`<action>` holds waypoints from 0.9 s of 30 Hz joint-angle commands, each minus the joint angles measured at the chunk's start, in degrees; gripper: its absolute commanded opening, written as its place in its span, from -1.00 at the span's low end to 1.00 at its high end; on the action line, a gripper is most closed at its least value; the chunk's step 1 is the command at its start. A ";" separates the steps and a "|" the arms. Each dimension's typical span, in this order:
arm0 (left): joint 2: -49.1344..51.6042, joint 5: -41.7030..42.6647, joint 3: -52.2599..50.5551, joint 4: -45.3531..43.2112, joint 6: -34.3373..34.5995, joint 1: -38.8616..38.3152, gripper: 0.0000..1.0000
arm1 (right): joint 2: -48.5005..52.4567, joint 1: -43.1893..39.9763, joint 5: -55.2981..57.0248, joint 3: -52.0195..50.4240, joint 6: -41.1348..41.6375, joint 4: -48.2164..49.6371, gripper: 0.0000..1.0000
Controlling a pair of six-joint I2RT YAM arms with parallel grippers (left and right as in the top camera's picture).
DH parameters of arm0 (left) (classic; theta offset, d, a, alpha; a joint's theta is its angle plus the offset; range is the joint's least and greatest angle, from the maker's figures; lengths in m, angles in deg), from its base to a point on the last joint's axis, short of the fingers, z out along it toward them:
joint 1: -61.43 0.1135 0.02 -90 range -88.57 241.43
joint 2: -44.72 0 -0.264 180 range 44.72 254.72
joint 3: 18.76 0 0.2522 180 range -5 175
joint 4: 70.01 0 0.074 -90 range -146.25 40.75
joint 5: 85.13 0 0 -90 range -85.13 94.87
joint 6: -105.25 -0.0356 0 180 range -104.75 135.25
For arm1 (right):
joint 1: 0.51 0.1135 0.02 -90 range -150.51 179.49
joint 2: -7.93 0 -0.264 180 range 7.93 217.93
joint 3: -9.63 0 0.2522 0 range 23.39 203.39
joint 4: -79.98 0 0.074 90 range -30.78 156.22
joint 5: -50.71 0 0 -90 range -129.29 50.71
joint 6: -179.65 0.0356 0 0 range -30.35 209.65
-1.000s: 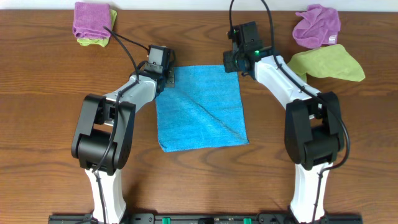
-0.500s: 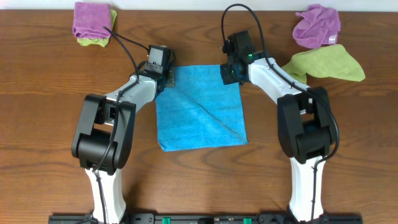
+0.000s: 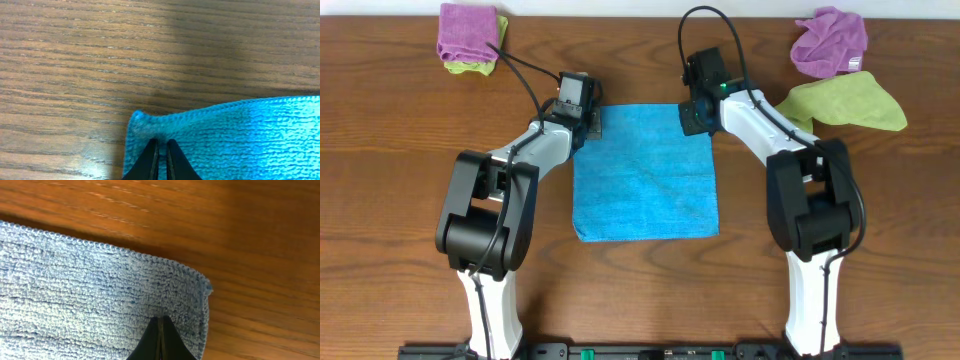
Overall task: Fold the cloth
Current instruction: 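Open both grippers and lift them off the cloth's top corners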
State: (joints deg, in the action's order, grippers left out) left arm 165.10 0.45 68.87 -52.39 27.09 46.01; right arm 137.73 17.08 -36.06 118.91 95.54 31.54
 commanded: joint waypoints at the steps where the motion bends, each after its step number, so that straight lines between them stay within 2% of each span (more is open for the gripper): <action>1: 1.22 0.02 -0.42 -0.33 -0.26 0.42 -0.78 | 3.93 -1.53 4.28 -1.77 0.92 -1.36 -0.97; 5: 1.09 0.57 1.38 -0.26 -0.26 0.39 -0.67 | 3.93 -1.53 4.26 -1.77 0.92 -1.40 -0.98; 8: 0.66 1.92 3.10 -0.24 -0.31 0.42 -0.50 | 3.91 -1.51 3.80 -1.64 0.98 -1.33 -0.97; 12: -0.83 1.86 6.16 1.05 -2.91 0.42 -0.43 | 2.60 -1.49 2.47 1.14 4.74 -3.02 -0.97; 17: -5.33 0.61 8.55 2.62 -3.28 0.42 -0.41 | -2.25 -1.36 2.38 6.40 4.76 -7.34 -0.97; 18: -6.51 0.63 8.55 3.08 -3.26 0.42 -0.41 | -3.96 -1.33 2.36 7.10 4.74 -8.13 -0.81; 21: -9.11 0.72 8.55 5.44 -3.26 0.42 -0.39 | -7.82 -1.25 2.36 7.26 4.72 -9.88 0.09; 23: -11.30 1.64 8.55 8.39 -3.19 0.39 -0.39 | -10.80 -0.98 2.36 7.26 4.31 -12.83 0.18; 25: -14.43 3.06 8.55 13.29 -2.75 0.39 -0.38 | -14.84 -0.63 2.58 7.28 4.28 -18.01 0.15; 26: -16.59 4.48 8.55 17.00 -2.54 0.39 -0.46 | -16.98 -0.52 2.54 7.23 4.28 -21.49 0.15; 27: -19.15 6.34 8.55 21.99 -2.32 0.39 -0.74 | -19.10 -0.24 2.40 6.84 3.98 -25.57 0.12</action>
State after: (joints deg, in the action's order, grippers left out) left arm 150.50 3.55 76.50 -34.38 24.51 46.03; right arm 122.62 16.22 -34.31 125.03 99.69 8.72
